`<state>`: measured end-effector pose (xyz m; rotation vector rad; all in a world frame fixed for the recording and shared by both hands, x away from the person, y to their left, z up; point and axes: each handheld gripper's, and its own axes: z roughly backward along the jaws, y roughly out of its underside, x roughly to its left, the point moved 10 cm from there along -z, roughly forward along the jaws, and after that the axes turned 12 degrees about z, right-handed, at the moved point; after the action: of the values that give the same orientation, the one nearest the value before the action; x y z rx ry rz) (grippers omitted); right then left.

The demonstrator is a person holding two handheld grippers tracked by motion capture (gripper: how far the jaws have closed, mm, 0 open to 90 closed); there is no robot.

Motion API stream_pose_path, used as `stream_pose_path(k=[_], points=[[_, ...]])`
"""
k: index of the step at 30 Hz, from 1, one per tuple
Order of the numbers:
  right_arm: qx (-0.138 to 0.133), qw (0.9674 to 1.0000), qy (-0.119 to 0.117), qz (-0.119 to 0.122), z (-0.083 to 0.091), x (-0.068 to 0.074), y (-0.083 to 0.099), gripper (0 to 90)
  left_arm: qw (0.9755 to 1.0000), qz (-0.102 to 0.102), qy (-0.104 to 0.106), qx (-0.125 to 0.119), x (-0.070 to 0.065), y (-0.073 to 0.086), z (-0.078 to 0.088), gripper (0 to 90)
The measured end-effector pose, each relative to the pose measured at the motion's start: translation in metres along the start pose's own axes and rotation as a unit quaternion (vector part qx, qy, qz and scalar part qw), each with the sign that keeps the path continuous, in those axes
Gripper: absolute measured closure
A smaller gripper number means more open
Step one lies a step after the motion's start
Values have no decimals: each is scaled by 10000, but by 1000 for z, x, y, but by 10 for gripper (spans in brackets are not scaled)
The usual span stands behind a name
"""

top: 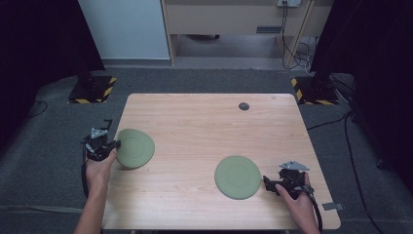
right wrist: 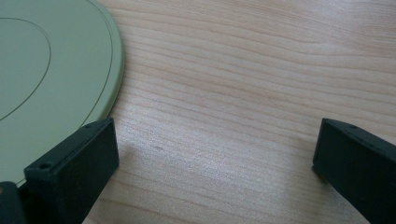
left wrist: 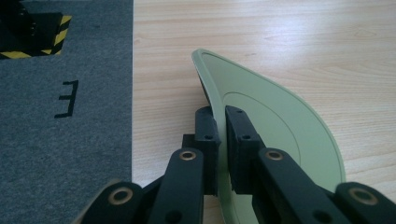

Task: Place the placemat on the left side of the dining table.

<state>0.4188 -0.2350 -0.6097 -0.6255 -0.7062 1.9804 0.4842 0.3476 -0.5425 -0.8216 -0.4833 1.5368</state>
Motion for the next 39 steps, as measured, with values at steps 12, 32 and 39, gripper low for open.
stream_pose_path(k=[12, 32, 39], points=[[5, 10000, -2, 2, 0, 0, 0, 6, 9999, 40, -66, 133, 8, 7, -4, 812], [7, 10000, -2, 0, 0, 0, 0, 6, 9992, -104, -288, 240, 19, 13, -7, 708], [8, 10000, -3, 0, 0, 0, 0, 6, 9992, -106, -318, 236, 21, 12, -5, 693]])
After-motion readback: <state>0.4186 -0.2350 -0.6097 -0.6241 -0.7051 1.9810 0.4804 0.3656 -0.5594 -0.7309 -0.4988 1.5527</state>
